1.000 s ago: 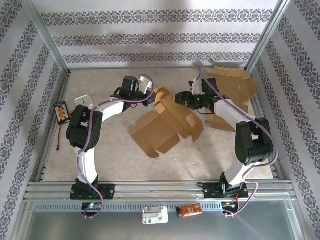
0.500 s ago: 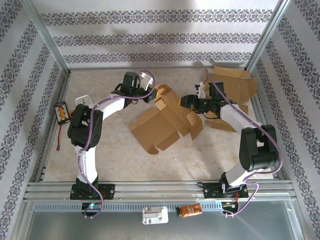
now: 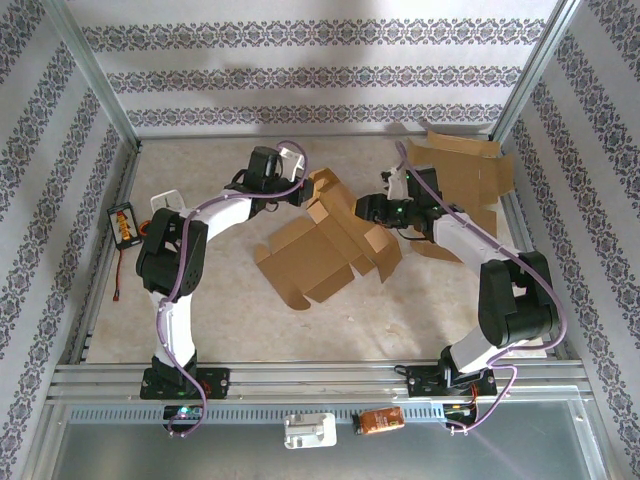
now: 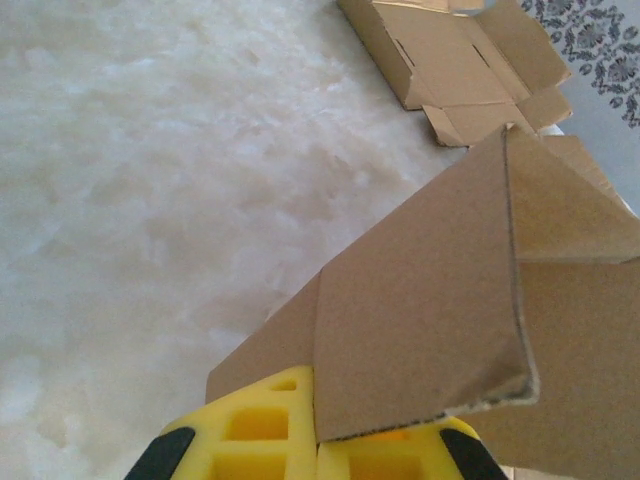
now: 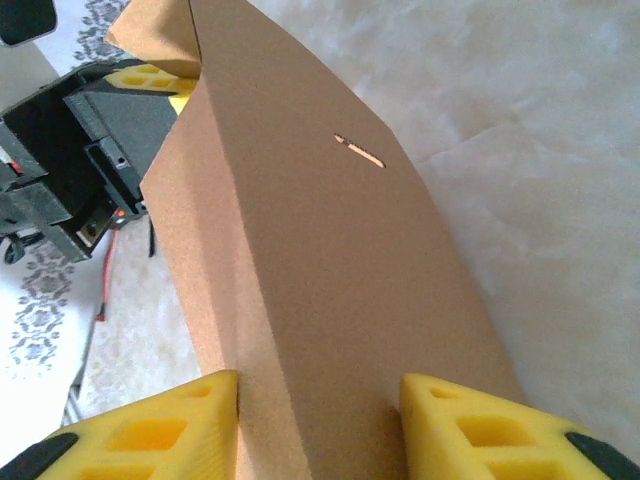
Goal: Fold the paper box
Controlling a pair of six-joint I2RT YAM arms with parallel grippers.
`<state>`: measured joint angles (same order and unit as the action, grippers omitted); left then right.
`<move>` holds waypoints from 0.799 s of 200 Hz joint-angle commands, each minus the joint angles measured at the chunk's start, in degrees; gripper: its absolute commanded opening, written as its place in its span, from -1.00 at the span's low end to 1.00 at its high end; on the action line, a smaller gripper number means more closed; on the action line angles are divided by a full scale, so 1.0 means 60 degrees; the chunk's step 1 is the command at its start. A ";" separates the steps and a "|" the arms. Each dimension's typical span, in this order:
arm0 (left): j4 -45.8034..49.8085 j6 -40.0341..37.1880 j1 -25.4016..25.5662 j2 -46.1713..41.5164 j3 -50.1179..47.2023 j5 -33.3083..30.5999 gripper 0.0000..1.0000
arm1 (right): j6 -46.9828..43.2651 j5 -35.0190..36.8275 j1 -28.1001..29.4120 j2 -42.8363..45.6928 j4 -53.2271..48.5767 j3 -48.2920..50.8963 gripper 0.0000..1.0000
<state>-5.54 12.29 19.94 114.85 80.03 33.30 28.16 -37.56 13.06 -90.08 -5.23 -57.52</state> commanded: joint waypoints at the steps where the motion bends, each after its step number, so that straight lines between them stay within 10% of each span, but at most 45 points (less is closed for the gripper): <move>1: -0.0703 0.1517 0.0272 -0.0701 -0.0375 -0.0136 -1.00 | -0.0201 0.1368 0.0370 0.0041 -0.0225 0.0369 -0.15; 160: -0.2827 0.5440 0.0952 -0.3537 -0.5159 -0.1277 -0.99 | -0.1820 0.6201 0.2536 0.0468 -0.0871 0.0657 -0.17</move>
<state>-12.75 35.27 23.70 95.85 53.93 22.15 19.46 -8.80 27.29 -86.48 -5.10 -56.07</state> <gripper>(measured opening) 0.040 0.416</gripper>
